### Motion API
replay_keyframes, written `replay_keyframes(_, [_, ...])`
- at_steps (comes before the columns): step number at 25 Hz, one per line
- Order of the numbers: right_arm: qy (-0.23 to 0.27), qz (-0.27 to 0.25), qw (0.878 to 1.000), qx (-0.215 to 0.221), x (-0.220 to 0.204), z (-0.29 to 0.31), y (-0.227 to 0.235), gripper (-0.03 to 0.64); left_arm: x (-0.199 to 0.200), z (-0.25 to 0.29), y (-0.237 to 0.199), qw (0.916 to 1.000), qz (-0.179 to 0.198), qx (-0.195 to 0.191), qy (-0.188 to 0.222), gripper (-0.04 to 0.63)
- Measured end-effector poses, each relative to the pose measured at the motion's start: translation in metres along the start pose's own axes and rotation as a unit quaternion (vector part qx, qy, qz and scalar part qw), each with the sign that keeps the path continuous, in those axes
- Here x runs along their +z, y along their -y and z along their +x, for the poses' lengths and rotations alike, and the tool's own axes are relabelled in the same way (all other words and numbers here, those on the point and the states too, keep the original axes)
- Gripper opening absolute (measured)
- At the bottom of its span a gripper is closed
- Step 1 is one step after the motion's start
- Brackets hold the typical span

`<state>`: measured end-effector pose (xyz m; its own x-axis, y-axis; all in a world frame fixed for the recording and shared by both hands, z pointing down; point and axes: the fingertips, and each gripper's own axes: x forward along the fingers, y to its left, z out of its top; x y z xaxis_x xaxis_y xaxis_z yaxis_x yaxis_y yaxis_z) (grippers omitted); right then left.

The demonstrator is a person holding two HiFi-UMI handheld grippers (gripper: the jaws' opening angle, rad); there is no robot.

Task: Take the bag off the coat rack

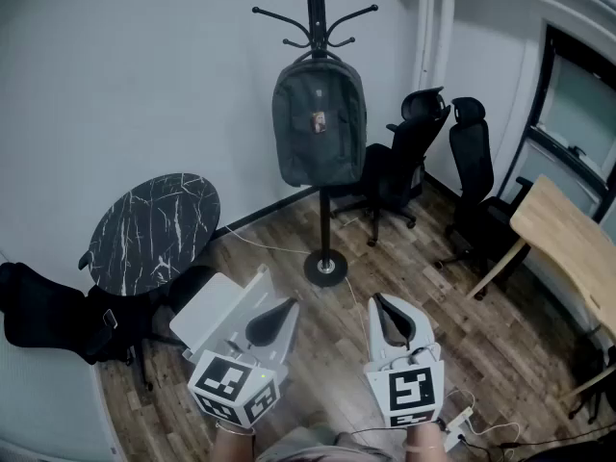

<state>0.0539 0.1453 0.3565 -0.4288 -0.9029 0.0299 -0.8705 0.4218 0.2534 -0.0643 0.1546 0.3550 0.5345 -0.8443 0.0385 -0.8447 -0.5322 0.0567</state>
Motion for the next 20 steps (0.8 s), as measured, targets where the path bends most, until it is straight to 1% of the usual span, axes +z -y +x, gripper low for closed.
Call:
replay_keyframes(4, [0.006,0.014,1.000,-0.007,0.001,0.015,-0.004,0.003,0.001,0.004,-0.019,1.0000,-0.008,-0.002,0.003,0.009])
replay_keyframes(8, [-0.008,0.031,0.999,0.004,-0.003,0.028,-0.009,0.003,-0.002,0.012,-0.032,0.9999,-0.008,-0.006,-0.001,0.009])
replay_keyframes(13, [0.001,0.032,0.999,-0.001,0.000,0.040,-0.009,0.003,-0.006,0.024,-0.042,0.9998,-0.013,-0.018,-0.004,0.009])
replay_keyframes(17, [-0.003,0.030,0.999,-0.013,-0.002,0.052,-0.006,0.003,-0.003,0.036,-0.048,0.9994,-0.013,-0.032,-0.001,0.009])
replay_keyframes(20, [-0.007,0.032,0.999,-0.017,-0.005,0.060,-0.001,0.003,-0.004,0.047,-0.048,0.9989,-0.008,-0.045,-0.007,0.009])
